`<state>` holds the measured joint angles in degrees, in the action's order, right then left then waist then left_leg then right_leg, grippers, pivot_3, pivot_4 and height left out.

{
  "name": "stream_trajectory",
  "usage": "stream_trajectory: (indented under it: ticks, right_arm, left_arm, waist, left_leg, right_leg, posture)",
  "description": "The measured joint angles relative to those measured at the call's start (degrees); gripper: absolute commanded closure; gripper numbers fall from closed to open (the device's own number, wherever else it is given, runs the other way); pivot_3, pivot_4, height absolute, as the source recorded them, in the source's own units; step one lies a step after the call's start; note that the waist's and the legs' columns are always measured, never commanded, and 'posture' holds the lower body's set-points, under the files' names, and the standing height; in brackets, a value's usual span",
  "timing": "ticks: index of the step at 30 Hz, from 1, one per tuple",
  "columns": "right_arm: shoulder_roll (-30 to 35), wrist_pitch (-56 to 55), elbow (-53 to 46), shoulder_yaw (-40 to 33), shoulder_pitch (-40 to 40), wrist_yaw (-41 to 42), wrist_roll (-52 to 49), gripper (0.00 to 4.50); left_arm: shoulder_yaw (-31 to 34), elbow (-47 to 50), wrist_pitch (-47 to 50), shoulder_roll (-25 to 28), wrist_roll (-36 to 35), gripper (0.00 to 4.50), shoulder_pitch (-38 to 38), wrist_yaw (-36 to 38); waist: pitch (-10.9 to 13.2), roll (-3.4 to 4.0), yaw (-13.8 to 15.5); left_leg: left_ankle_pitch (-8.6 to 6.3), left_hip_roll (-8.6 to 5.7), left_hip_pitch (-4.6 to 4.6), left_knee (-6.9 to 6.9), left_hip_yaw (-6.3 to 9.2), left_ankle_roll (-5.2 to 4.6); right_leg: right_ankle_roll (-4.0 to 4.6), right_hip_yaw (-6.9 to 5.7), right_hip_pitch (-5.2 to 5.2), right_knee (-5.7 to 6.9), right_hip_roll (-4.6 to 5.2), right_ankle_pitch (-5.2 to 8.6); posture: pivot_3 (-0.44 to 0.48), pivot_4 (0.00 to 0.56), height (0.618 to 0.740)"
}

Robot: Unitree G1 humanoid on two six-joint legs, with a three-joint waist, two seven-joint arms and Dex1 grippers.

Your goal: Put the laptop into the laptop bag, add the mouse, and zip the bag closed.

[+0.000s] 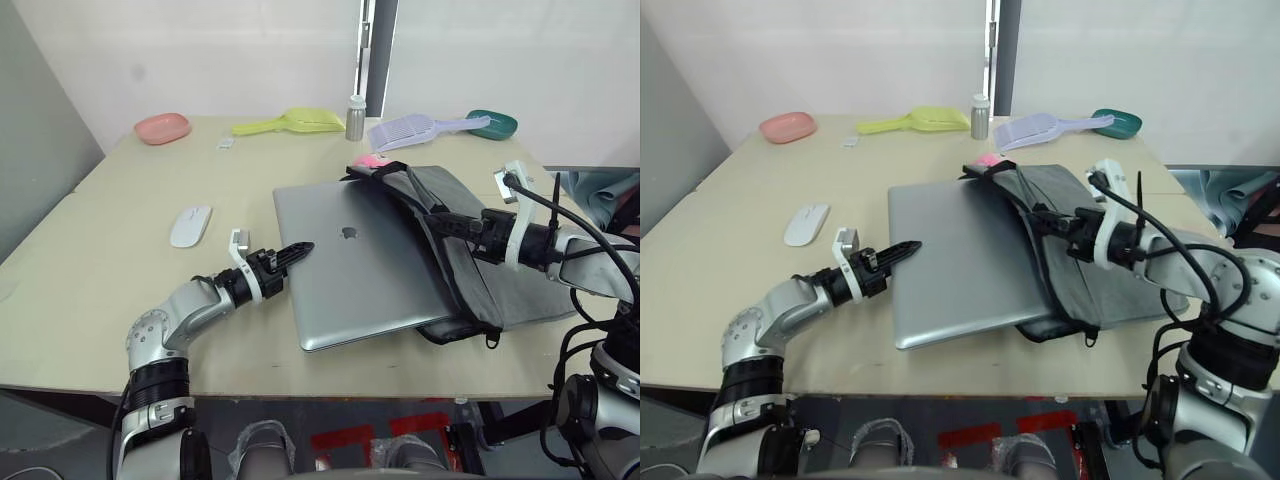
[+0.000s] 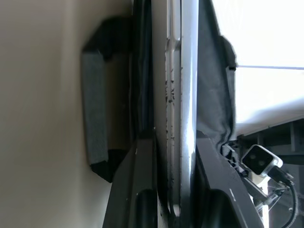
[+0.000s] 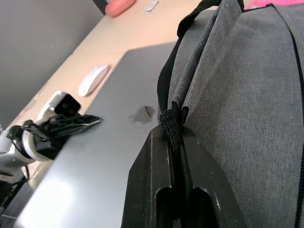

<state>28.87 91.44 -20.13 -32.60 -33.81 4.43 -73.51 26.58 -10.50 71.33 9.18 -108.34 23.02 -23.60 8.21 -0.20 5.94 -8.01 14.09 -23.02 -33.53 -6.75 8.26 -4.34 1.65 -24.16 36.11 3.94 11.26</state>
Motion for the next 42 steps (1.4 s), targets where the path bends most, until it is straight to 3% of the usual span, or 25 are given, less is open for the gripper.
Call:
stream_trajectory:
  ticks: [8,14,28,42]
  right_arm:
    - [-6.1,-11.2,-0.8,8.5,7.4,-15.5,-15.6,4.49]
    - [-7.3,-22.1,-0.8,17.0,7.8,-23.7,-22.4,4.49]
    - [-7.1,-35.0,-1.2,29.1,8.0,-27.5,-30.0,4.49]
    - [-5.0,-39.8,-2.5,32.3,8.0,-27.6,-32.0,4.49]
  left_arm:
    - [0.1,1.3,-2.8,-2.3,0.0,4.07,0.0,-2.7]
    - [-0.3,1.3,-2.1,-1.8,0.0,4.07,0.2,-2.8]
    - [-2.6,1.3,1.1,0.3,0.0,4.07,-0.1,-1.0]
    - [-6.6,1.3,-3.5,-3.1,0.0,4.07,0.5,-2.9]
  waist:
    - [0.0,0.0,0.0]
    - [0.0,0.0,-0.2]
    - [0.0,0.0,-0.3]
    - [0.0,0.0,-0.1]
  left_leg:
    - [0.0,0.0,-0.01,-0.01,0.0,0.0]
    - [0.0,-0.01,-0.02,-0.05,0.0,0.0]
    - [0.0,-0.02,-0.14,-0.07,0.04,0.0]
    - [-0.01,-0.03,-0.18,-0.1,0.05,0.0]
  right_leg:
    - [-0.07,0.0,0.0,-0.03,0.01,-0.02]
    - [-0.15,0.0,0.0,-0.03,0.03,-0.04]
    - [-0.23,-0.03,-0.05,-0.07,0.03,-0.07]
    - [-0.27,-0.04,-0.06,-0.08,0.05,-0.1]
  posture:
    - [0.0,0.15,0.74]
    - [0.0,0.15,0.74]
    - [0.0,0.15,0.74]
    - [0.0,0.15,0.74]
